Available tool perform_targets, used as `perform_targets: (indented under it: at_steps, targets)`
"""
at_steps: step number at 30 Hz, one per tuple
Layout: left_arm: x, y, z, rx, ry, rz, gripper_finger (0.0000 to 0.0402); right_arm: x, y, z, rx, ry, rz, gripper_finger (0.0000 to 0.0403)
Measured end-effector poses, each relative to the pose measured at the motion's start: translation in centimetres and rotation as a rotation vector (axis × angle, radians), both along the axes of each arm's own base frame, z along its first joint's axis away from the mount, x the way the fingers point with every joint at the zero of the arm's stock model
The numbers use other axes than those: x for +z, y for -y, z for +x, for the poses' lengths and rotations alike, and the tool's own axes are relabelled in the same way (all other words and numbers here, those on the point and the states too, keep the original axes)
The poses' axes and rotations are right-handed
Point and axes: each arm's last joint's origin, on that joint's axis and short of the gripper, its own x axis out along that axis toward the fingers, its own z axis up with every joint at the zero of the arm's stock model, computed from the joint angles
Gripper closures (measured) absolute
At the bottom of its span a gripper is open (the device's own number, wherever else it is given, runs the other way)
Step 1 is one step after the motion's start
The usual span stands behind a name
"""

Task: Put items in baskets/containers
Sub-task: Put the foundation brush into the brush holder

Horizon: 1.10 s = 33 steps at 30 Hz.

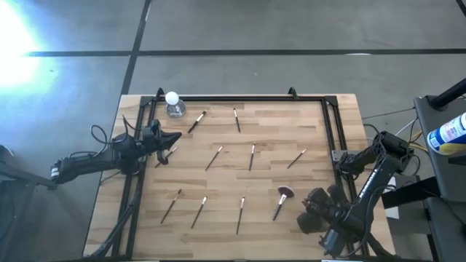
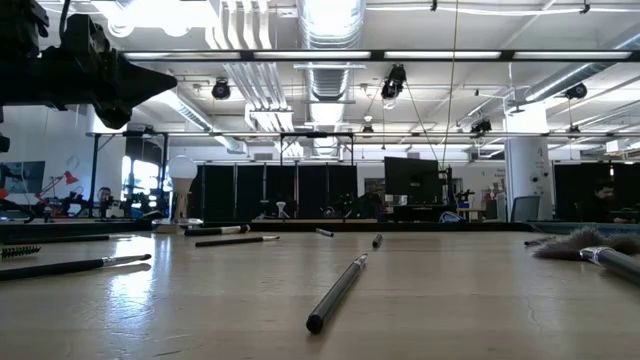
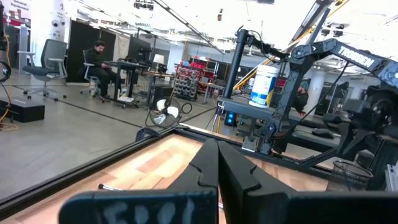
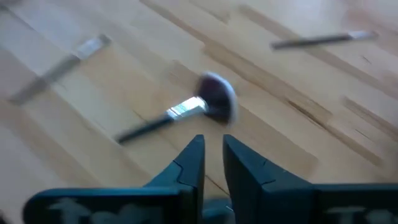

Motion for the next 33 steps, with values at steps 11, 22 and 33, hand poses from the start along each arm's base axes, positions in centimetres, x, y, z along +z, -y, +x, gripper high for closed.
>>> perform_targets:
  at_steps: [11,22,33]
  targets:
    - [-0.3,-0.1,0.3,0.0,-0.029,-0.019,0.0402,-1.4,3.3,6.8,0.29,0.199,-0.158,0.0395]
    - [-0.8,-0.4,1.5,0.005,-0.097,-0.109,0.0402,-4.7,12.6,8.8,0.693,0.501,-0.221,0.0395]
    - [0.0,-1.6,4.3,0.201,-0.23,-0.237,0.0402,-6.1,21.2,7.4,0.625,0.489,-0.268,0.0394]
